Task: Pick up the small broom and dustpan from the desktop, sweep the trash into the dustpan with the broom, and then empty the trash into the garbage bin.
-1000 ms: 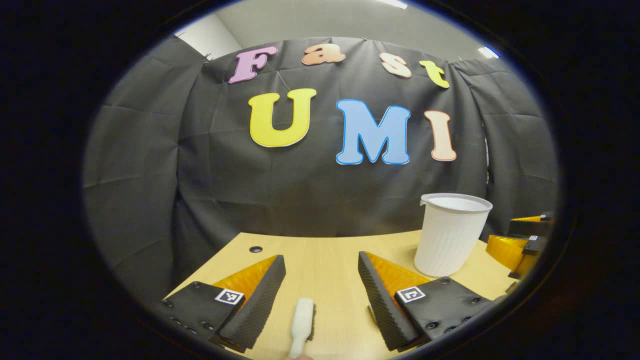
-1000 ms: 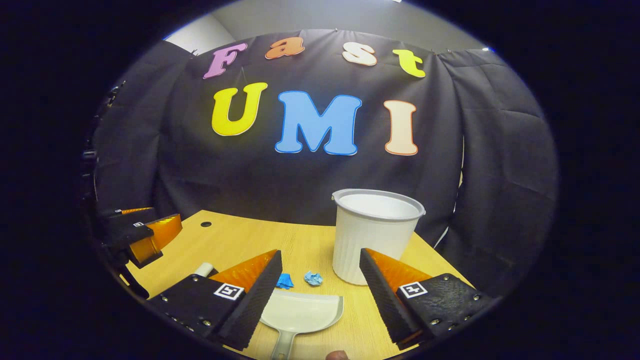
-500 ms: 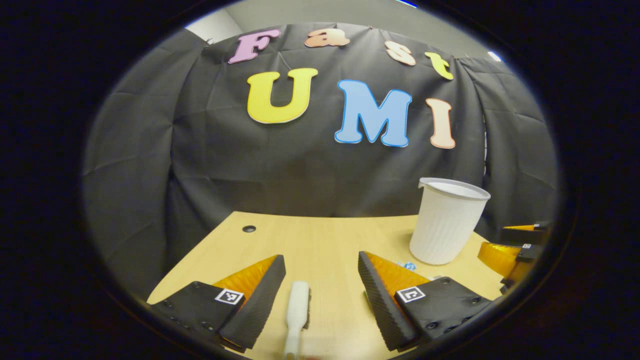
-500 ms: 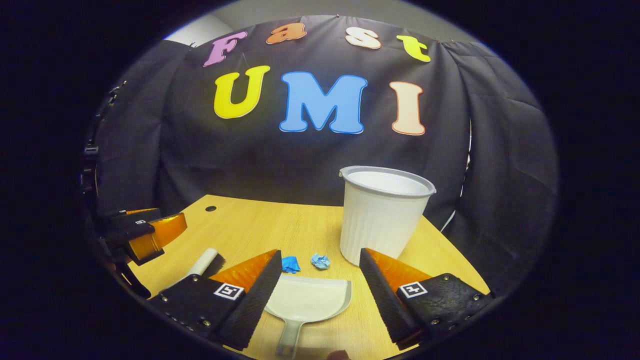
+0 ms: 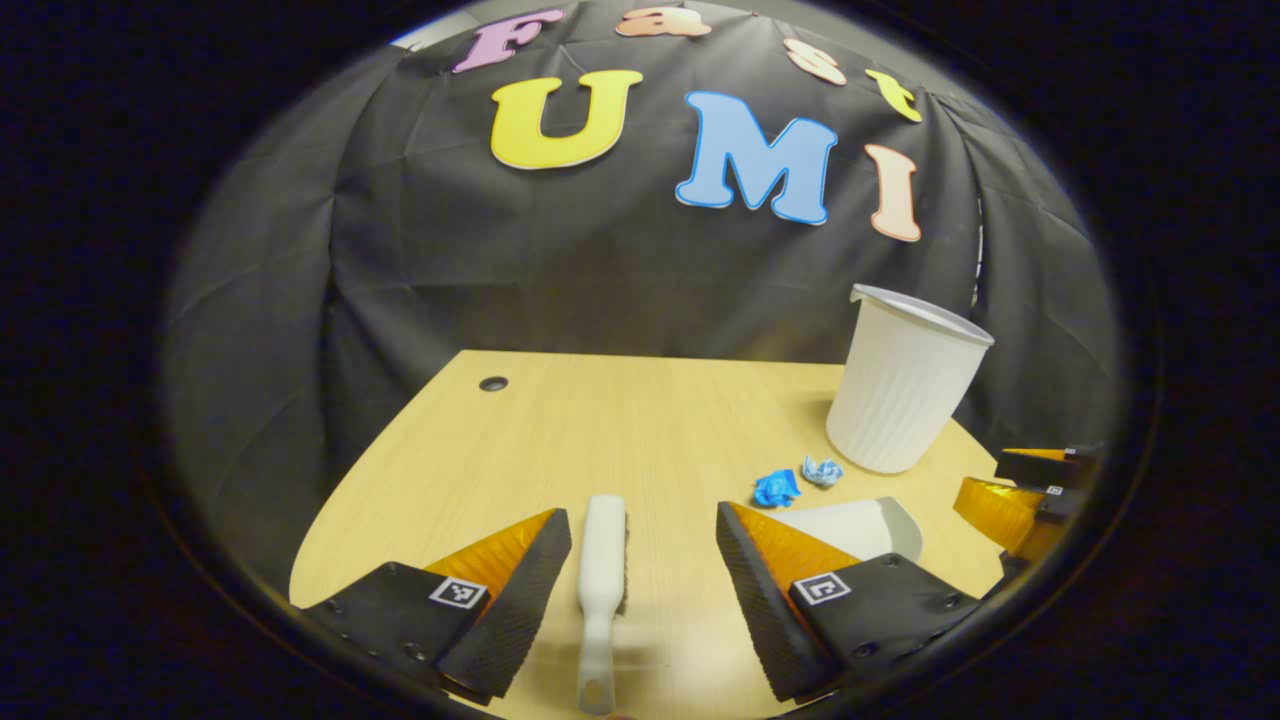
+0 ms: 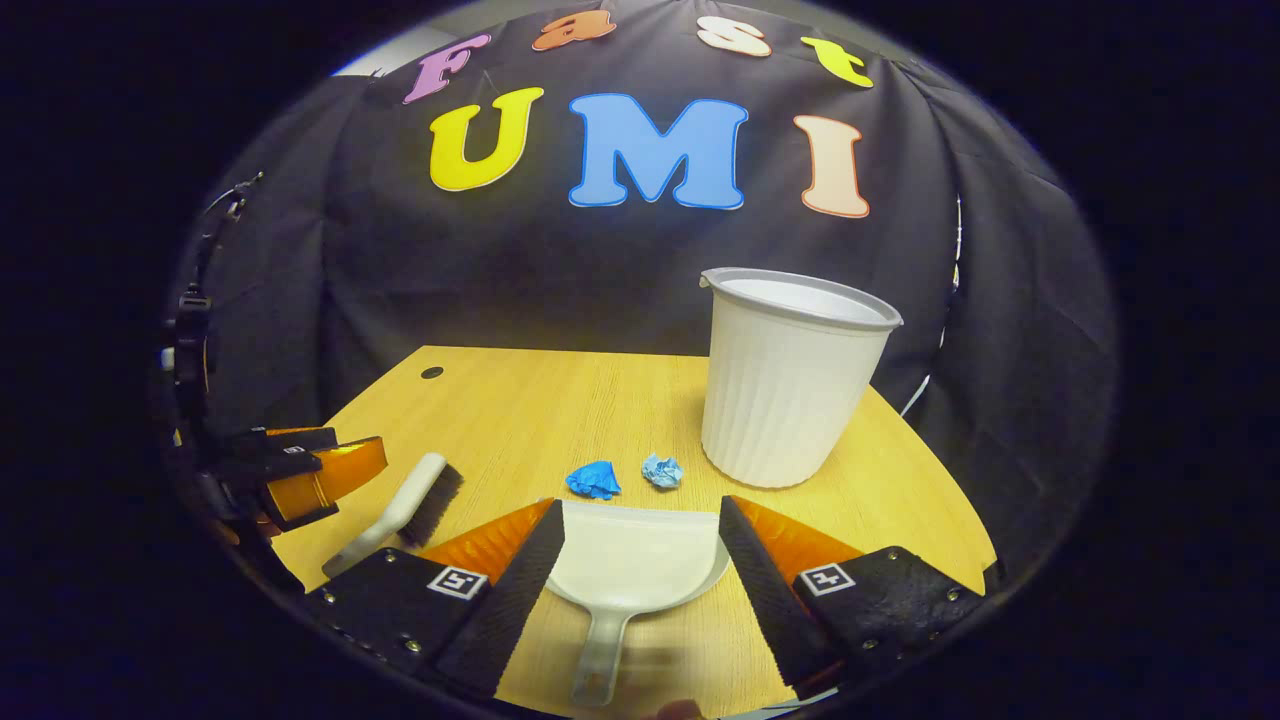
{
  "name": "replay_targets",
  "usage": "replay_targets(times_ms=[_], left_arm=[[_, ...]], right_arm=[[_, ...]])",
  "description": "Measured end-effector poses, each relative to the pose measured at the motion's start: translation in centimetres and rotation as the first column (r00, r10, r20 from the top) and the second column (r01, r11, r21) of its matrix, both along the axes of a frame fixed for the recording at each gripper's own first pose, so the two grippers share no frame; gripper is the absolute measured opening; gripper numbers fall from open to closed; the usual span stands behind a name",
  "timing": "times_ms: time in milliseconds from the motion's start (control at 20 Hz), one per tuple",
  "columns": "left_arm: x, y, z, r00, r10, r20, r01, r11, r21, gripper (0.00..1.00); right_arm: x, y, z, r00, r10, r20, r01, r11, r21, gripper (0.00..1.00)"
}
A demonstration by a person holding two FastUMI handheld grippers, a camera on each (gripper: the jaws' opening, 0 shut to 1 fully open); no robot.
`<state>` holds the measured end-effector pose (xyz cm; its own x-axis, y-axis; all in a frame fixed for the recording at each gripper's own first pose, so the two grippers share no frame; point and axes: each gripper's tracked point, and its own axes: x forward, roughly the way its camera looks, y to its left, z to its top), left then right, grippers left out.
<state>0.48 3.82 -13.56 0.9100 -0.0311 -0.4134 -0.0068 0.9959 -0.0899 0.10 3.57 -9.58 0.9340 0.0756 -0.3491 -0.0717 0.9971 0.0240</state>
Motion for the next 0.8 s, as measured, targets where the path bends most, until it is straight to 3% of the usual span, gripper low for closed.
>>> replay_targets(times_ms=[400, 800], left_arm=[[-0.8, 1.2, -5.6, 0.981, -0.015, -0.193, 0.01, 1.0, -0.024, 0.96], [-1.6, 1.9, -9.6, 0.944, -0.05, -0.326, 0.052, 0.999, -0.002, 0.96]], right_arm=[[0.5, 0.8, -3.3, 0.987, -0.005, -0.162, 0.004, 1.0, -0.001, 0.97], [-1.6, 1.5, -8.5, 0.933, -0.004, -0.361, 0.011, 1.0, 0.018, 0.98]])
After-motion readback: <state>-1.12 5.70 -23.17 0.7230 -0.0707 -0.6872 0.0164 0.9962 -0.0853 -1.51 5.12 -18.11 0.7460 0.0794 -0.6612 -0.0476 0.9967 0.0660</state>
